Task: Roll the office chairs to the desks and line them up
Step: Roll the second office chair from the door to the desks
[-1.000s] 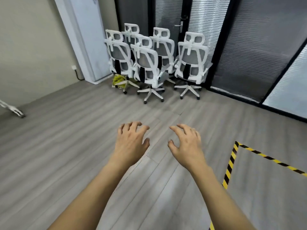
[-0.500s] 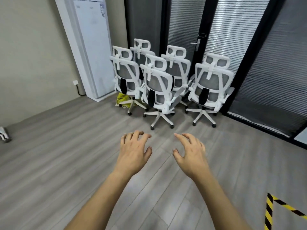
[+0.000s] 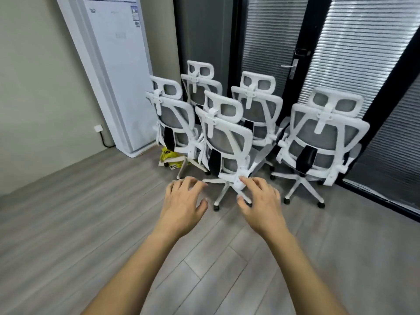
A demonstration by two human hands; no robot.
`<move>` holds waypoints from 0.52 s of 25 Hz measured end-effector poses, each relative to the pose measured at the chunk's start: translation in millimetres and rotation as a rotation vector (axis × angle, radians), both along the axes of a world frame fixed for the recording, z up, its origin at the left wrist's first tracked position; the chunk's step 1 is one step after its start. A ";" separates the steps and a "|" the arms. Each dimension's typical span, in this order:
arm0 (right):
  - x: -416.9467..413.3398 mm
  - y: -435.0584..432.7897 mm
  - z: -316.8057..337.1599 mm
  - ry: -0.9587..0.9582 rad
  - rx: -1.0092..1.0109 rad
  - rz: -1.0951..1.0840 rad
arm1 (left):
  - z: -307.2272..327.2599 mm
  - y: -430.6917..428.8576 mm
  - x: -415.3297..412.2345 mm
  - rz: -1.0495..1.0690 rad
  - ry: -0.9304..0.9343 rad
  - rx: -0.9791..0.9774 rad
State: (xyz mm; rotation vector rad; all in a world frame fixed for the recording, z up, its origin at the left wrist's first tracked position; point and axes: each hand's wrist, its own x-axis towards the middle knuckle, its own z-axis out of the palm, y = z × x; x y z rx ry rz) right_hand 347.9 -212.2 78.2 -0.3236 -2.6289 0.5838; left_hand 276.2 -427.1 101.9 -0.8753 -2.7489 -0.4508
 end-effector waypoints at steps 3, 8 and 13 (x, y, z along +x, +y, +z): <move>-99.7 19.6 3.3 0.006 -0.007 0.031 | 1.2 12.9 -89.7 0.037 -0.018 0.041; -267.7 48.2 -6.7 -0.012 -0.001 0.014 | -11.2 35.9 -265.1 0.019 -0.017 0.063; -400.0 78.9 -25.7 -0.078 -0.031 -0.113 | -26.9 62.1 -423.1 -0.075 -0.070 0.039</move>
